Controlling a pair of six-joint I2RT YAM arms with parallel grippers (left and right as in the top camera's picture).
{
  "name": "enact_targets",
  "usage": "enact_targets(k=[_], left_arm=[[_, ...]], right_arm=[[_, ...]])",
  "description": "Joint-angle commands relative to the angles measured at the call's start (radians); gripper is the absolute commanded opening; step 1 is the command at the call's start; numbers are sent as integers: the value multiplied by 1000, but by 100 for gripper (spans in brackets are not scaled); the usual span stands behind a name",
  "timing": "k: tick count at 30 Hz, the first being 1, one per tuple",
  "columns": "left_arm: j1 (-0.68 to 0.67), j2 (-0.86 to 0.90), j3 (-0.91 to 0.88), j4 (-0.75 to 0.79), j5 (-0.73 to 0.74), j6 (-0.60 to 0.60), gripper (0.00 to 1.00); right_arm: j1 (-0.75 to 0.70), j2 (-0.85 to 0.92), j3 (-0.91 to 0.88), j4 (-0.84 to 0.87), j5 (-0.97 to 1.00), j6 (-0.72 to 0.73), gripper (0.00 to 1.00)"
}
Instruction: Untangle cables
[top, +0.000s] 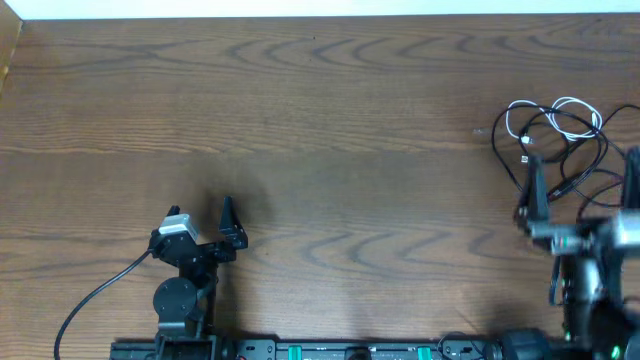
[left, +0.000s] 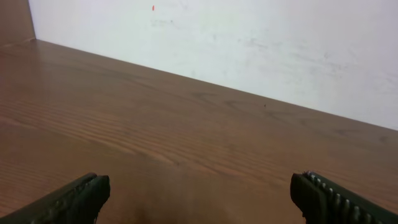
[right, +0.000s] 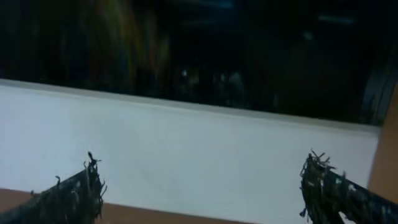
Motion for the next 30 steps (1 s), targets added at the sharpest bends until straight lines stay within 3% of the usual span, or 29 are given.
enact_targets(k=[1,7,11,23,30], left_arm=[[5,-6,-20,-40,-5,13,99],[5,-6,-20,-40,-5,13,99],[5,-6,-20,-40,-5,13,100],[5,-6,-20,-40,-5,13,99],[5,-6,-20,-40,-5,13,99]], right_arm=[[7,-178,-237,206,-56,-60,99],[-2,-319,-500,499,-63,-60,99],[-12,-320,-613,535,-63,-59,99],[-66,-320,-612,-151,-53,-60,99],[-69,-320,-612,-141,-33,-59,99]])
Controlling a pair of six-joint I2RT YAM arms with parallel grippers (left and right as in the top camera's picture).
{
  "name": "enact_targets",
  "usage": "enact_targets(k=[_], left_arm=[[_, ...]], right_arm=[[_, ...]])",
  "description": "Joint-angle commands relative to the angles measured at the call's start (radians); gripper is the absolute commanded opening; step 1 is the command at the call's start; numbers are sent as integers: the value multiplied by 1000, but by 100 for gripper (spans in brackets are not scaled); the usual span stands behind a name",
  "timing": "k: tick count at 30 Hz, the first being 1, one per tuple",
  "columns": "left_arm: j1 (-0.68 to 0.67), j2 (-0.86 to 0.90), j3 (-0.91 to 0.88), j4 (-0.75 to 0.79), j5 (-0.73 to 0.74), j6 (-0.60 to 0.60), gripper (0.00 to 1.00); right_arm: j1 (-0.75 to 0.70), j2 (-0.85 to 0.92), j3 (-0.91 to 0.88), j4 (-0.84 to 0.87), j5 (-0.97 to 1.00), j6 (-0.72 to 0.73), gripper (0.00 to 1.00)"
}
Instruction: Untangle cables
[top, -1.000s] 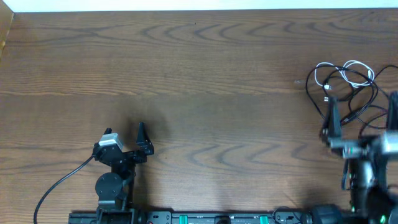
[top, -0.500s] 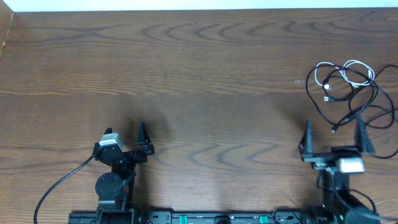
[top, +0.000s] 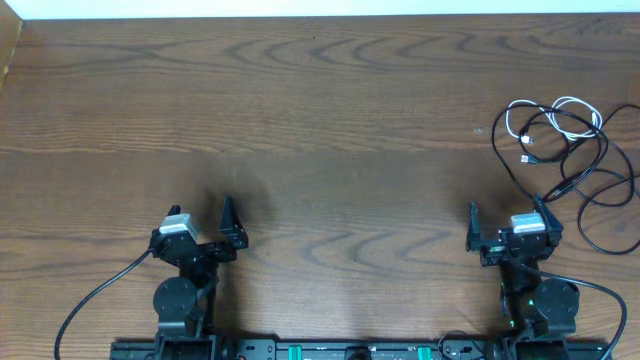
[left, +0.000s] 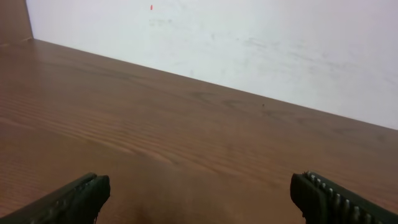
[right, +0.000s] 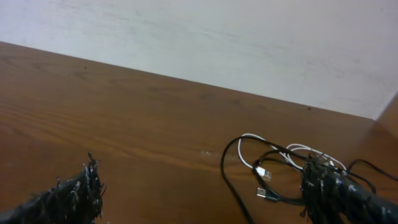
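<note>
A tangle of a white cable (top: 556, 112) and a black cable (top: 590, 185) lies at the table's right side. The right wrist view shows the same black cable (right: 231, 180) looped with the white cable (right: 247, 153), two plug ends bare between them. My right gripper (top: 505, 218) (right: 205, 202) stands open near the front edge, short of the tangle, with nothing between its fingers. One of its fingertips (right: 329, 190) overlaps the cables in its view. At the front left, my left gripper (top: 200, 218) (left: 199, 202) is open over bare wood.
The brown wooden table (top: 320, 120) ends at a white wall (left: 249, 37) along the far side. The black cable's loops reach the table's right edge (top: 632, 200). The arm bases sit at the front edge.
My right arm was lifted beside the tangle with its camera facing the wall and dark above. Now it sits low near the front edge, looking over the table at the cables. The left arm has not moved.
</note>
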Motion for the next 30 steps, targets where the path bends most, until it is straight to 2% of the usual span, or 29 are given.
enact_targets(k=[1,11,15,30], left_arm=[[5,-6,-21,-37,-12,13,100],[5,-6,-21,-37,-12,13,99],[5,-6,-21,-37,-12,13,99],[5,-6,-21,-37,-12,13,99]], right_arm=[[-8,-7,-1,-8,13,-5,99],[-43,-7,-1,-5,34,-1,99],[-29,-7,-1,2,102,65,99],[-23,-7,-1,1,93,72,99]])
